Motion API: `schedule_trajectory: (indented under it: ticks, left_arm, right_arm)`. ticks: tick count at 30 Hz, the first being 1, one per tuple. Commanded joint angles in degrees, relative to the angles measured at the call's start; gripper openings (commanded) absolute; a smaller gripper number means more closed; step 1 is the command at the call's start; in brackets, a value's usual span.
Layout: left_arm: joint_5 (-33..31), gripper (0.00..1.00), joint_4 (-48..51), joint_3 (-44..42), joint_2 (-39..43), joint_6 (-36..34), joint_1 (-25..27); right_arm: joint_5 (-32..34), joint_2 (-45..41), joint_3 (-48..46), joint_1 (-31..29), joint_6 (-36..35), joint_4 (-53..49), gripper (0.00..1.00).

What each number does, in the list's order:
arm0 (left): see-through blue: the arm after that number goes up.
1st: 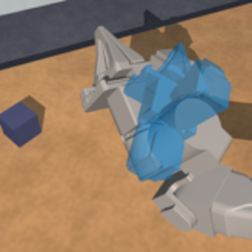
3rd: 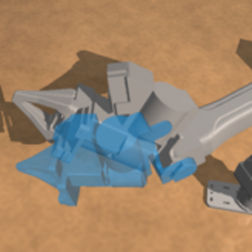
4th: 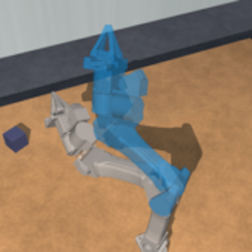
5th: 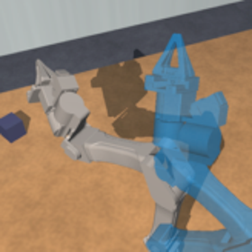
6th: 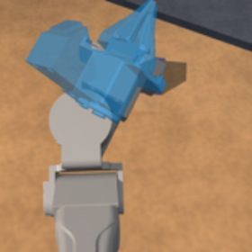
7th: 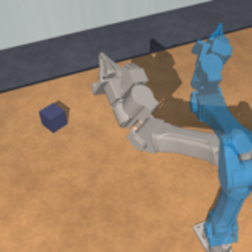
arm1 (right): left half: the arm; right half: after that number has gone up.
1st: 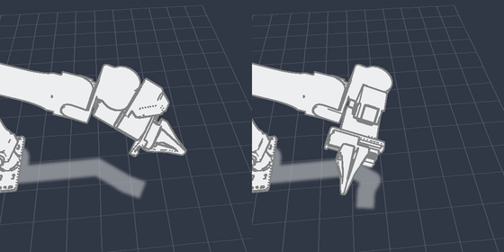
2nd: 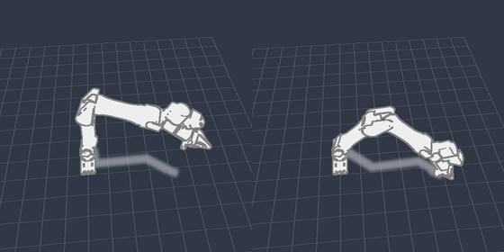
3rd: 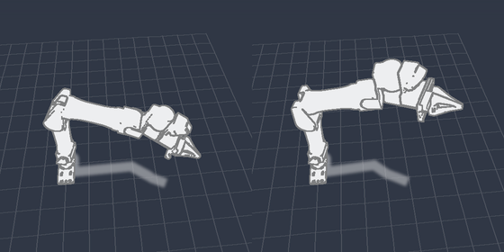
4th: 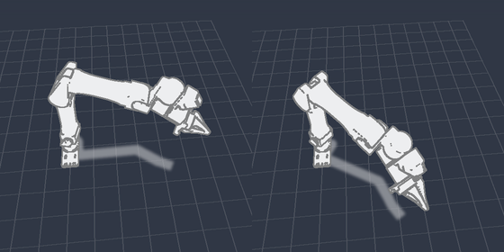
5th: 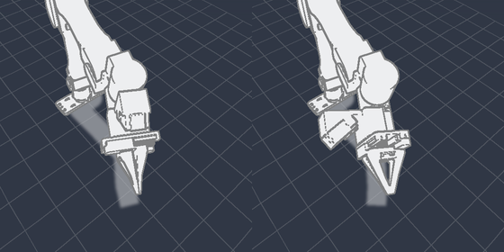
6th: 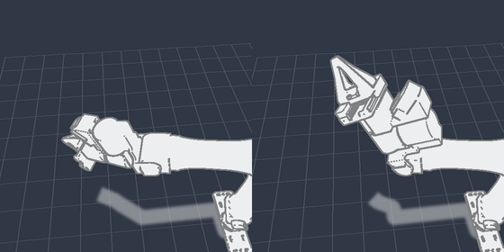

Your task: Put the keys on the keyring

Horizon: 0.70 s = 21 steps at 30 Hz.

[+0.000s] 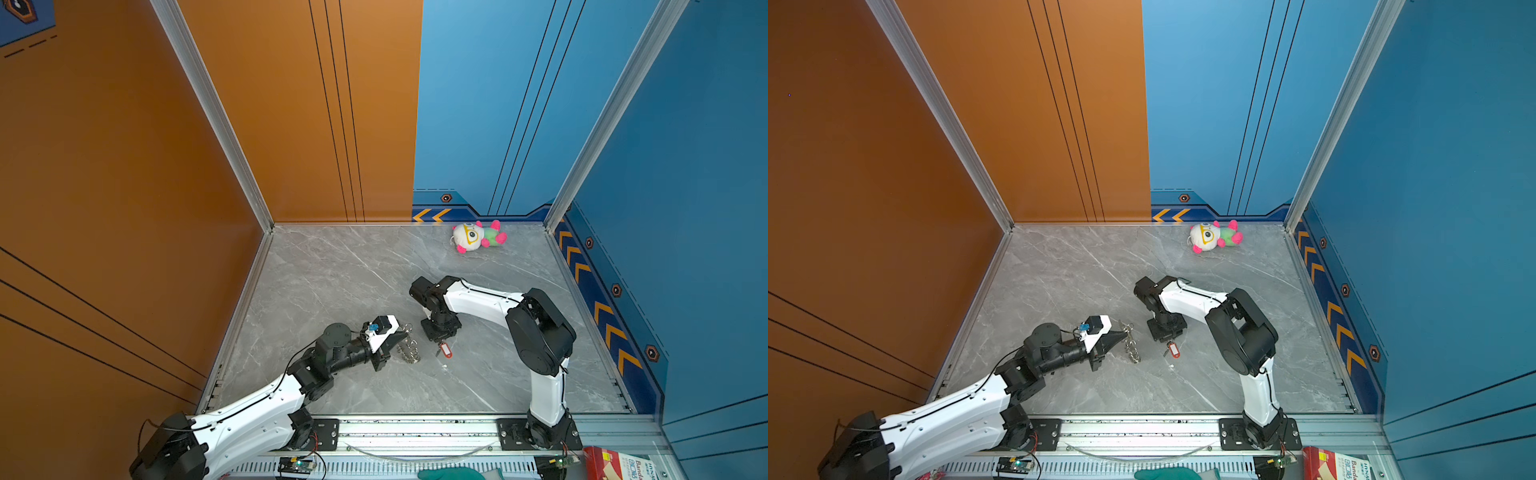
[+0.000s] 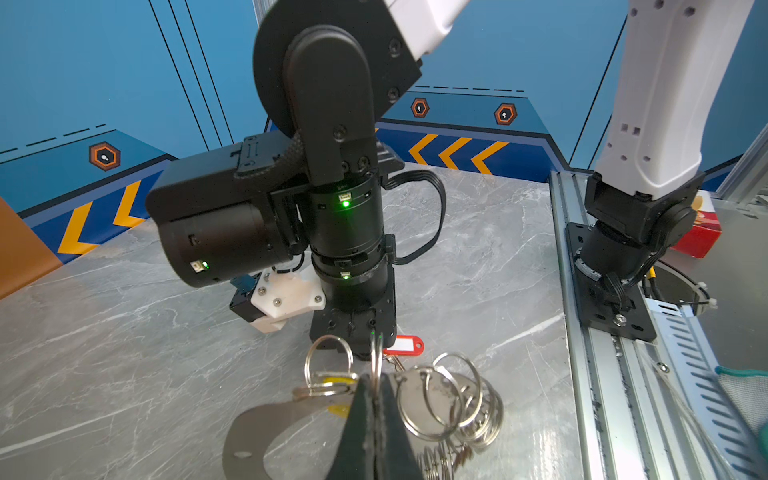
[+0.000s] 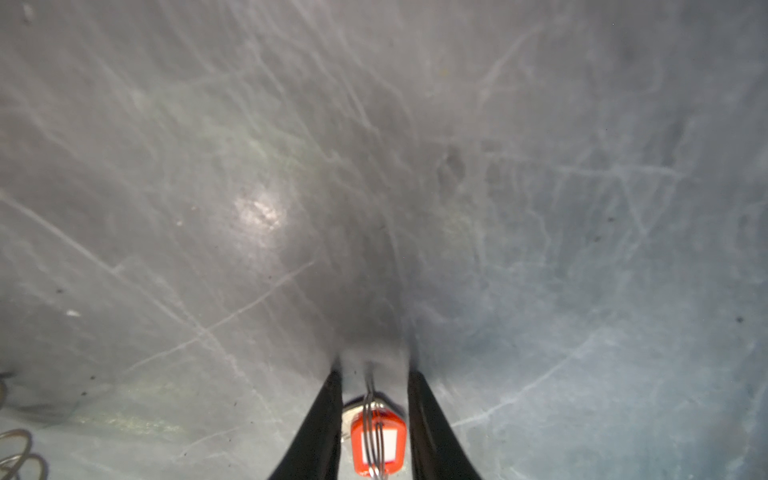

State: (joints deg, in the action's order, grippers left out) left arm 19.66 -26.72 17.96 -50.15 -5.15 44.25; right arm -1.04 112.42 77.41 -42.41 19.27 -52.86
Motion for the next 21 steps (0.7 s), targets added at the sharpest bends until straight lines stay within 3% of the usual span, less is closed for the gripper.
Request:
schedule_trajectory:
  ticks: [1, 12, 21]
  left_arm:
    - [-0.48, 0.00, -2.37, 0.13, -0.11, -1.18, -0.31]
    - [-0.19, 0.00, -2.40, 0.18, -0.21, -1.18, -0.36]
    - [0.47, 0.00, -2.33, 0.16, -0.17, -1.16, -0.23]
  right_arm:
    - [1.87, -2.66, 0.80, -0.04, -0.79, -0.24, 0.31]
    - [2.07, -14.24, -7.66, 0.04, -0.28, 4.35, 0.30]
    - [-1.54, -21.53, -22.39, 0.13, -3.25, 21.81, 0.28]
